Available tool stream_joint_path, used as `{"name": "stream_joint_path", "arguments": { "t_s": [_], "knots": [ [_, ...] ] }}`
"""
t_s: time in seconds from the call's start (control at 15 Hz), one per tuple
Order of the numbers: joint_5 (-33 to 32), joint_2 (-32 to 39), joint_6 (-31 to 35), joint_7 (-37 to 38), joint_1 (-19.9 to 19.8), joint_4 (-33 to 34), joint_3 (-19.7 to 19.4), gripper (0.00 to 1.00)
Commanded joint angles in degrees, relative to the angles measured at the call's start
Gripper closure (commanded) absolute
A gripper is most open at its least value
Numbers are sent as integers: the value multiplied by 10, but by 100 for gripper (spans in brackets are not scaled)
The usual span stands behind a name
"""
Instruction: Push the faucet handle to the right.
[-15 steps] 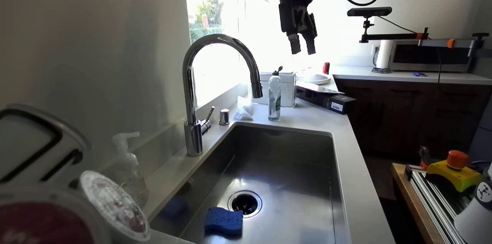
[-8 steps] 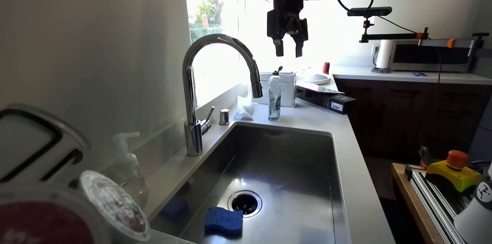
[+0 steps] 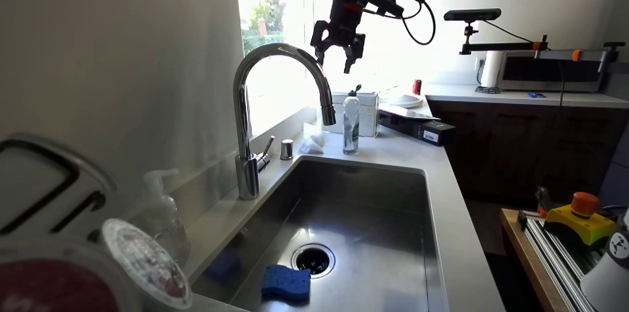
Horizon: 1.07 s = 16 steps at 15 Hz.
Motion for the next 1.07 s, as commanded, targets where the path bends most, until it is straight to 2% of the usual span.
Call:
{"name": "stream_joint_path", "arguments": {
  "t_s": [0.0,0.13,0.2,0.6,0.67,0.8,1.0],
  "knots": [
    [49,41,25,-75,-7,39,-8,0],
    [62,59,27,-111,-10,54,-7,0],
    [38,34,19,-77,-10,33,-4,0],
    [40,38,19,-82,-11,38,-3,0],
    [16,16,45,-105,-8,5,-1,0],
    [-10,21,90,-114,-5,-9,3,0],
    [9,50,186,-167,-2,-17,10,0]
  ]
}}
